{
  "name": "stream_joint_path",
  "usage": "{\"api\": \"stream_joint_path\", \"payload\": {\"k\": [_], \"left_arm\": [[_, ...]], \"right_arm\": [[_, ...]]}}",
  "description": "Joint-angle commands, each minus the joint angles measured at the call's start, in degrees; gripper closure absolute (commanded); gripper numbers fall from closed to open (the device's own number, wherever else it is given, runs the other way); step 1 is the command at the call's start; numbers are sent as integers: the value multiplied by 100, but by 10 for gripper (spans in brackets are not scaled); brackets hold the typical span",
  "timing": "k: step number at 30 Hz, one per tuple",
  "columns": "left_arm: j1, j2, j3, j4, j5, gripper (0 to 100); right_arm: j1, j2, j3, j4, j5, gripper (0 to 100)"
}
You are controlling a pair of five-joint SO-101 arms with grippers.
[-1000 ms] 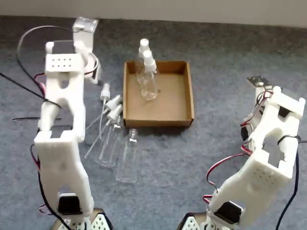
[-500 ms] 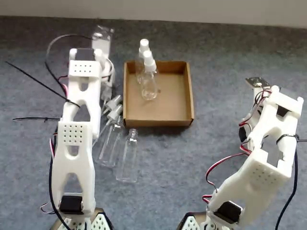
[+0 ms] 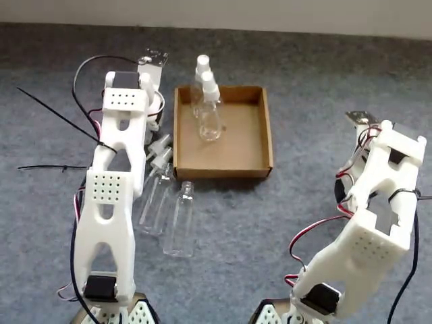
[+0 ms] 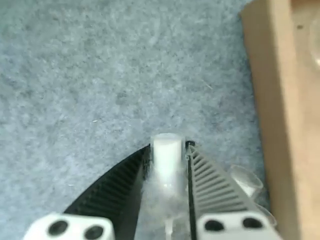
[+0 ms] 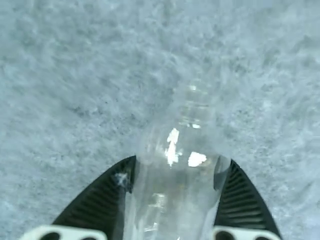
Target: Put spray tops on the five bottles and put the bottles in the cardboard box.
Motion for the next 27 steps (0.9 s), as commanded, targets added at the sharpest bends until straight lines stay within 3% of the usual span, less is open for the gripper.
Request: {"api": "stream_joint_path", "payload": {"k": [1, 4, 10, 18, 22, 27], "left_arm": [[-84, -101, -418, 132, 18, 961], [-224, -101, -1007, 396, 18, 962], [-532, -101, -1569, 615, 0, 962], [-620, -110, -1596, 615, -9, 962], [-637, -110, -1596, 615, -9, 962], [-699, -110, -1596, 615, -9, 961]], "right_arm": [[-48, -75, -312, 312, -88, 835], [-84, -75, -312, 347, -211, 824], [-84, -75, -312, 303, -369, 704], [-338, -154, -998, 356, -1037, 749], [-418, -31, -1103, 330, -1029, 830], [-321, 356, -1138, 356, -1020, 832]]}}
